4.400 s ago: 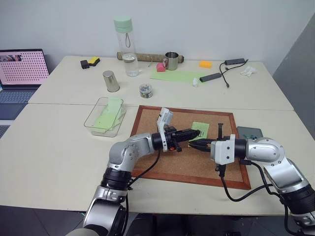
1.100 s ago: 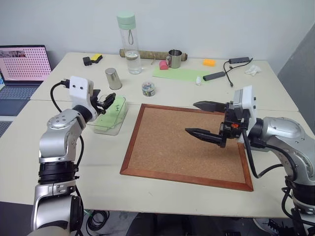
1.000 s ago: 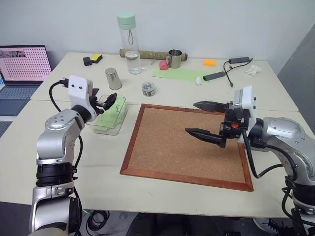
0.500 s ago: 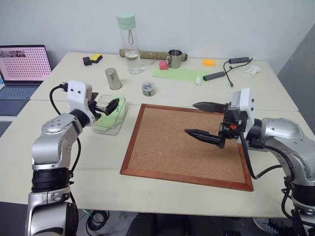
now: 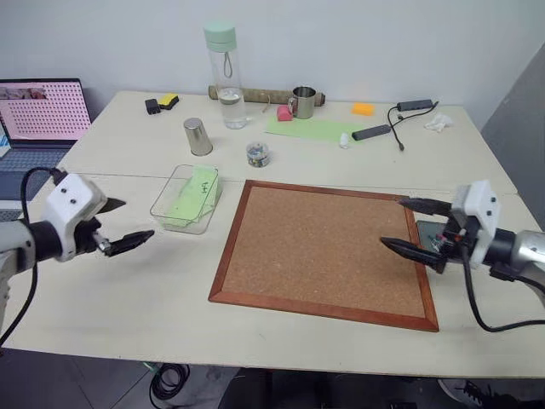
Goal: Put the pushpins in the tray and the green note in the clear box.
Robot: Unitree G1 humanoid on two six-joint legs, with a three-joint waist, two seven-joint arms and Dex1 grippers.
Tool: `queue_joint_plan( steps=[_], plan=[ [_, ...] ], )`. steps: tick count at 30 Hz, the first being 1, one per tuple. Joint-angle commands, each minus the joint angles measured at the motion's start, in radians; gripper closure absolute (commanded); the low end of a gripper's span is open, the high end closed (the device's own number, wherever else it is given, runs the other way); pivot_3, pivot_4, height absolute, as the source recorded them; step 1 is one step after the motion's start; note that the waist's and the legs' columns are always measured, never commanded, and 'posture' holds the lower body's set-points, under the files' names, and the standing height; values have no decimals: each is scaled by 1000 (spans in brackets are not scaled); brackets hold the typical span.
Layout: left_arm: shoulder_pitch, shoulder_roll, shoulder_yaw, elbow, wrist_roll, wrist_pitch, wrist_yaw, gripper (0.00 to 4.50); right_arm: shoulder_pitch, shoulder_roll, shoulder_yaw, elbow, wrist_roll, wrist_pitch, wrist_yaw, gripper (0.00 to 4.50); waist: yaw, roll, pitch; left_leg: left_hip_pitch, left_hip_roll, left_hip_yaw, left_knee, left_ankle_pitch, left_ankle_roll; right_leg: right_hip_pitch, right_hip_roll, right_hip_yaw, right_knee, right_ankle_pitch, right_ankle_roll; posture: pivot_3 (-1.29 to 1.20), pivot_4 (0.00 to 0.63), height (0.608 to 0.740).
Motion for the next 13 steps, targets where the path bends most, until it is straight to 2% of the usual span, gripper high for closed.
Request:
queue_joint_plan(
  steps=[1,4,13],
  plan=[
    [21,46,76,86,17,-83,-47,51,63,-86,-135,42,22,24,96,124,0,0,0,0,0,0,0,0,0,0,0,0,0,0,0,0,150,740],
    [28,61,81,150,38,-137,-63,51,117,-127,-178,76,8,16,150,124,0,0,0,0,0,0,0,0,0,0,0,0,0,0,0,0,150,740],
    [38,64,81,224,28,-170,-122,51,143,-137,-207,136,-31,-22,179,124,-2,0,0,0,0,0,0,0,0,0,0,0,0,0,0,0,150,740]
  ],
)
